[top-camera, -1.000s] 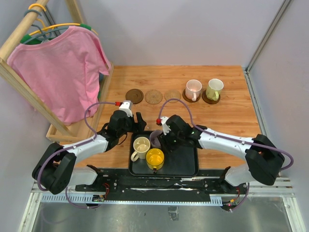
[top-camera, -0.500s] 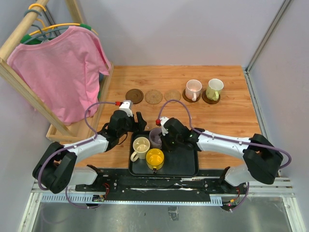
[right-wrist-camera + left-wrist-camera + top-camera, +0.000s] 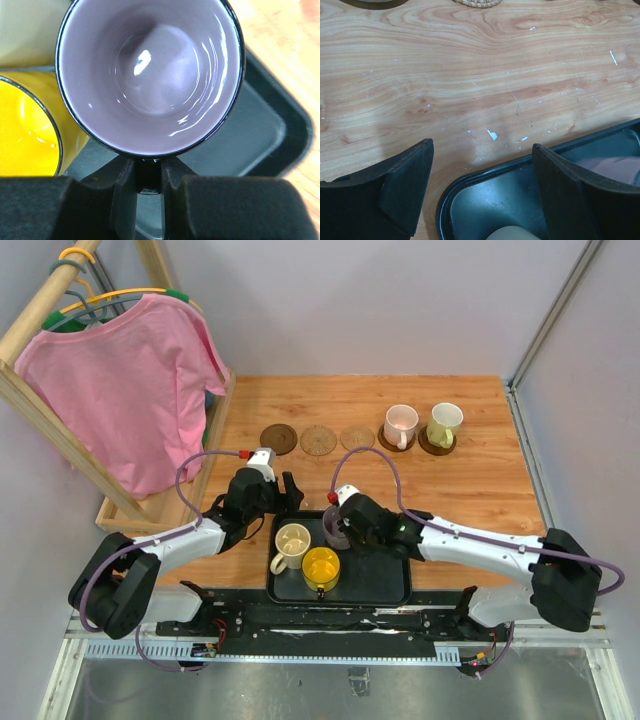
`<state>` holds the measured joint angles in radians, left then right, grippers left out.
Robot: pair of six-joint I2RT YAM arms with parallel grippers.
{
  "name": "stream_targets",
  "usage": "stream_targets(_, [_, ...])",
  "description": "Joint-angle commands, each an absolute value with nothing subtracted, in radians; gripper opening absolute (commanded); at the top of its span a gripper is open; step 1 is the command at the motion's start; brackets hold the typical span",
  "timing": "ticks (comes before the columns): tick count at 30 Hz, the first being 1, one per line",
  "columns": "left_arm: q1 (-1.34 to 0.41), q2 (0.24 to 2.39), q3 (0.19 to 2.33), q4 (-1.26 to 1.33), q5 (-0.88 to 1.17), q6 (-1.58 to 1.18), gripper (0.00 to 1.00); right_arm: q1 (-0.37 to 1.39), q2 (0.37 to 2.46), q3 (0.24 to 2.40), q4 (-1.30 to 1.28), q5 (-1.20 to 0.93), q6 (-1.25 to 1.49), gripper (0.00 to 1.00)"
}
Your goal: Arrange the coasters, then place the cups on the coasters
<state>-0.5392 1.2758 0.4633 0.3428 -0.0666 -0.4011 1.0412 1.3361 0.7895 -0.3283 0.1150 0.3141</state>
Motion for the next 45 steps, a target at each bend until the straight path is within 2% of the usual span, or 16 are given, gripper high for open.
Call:
stream_targets(1, [-0.548, 1.280, 0.479, 0.365, -0.079, -0.390, 0.83, 1.053, 1.261, 0.910, -0.402, 0.347, 0.358, 0.01])
stream_targets(9, [-0.548, 1.279, 0.482, 0.359, -0.092, -0.378, 0.83, 0.939, 1.339, 1.039, -0.408, 0.474, 0.415, 0.01])
stream_targets(17, [-0.548, 1.282, 0.484, 0.342, -0.085, -0.355, 0.83, 0.816, 1.533, 1.212, -0.279, 0.588, 0.437, 0.01])
stream_targets(29, [-0.548, 1.301, 0.488, 0.328, -0.055, -0.331, 0.83, 0.660, 1.851, 1.486, -0.208, 0.495, 0.419, 0.01])
stream_targets(45, [-0.548, 1.336, 0.497, 0.332, -0.049, -0.340, 0.83, 0.558, 1.975, 1.577, -0.194, 0.382, 0.434, 0.01])
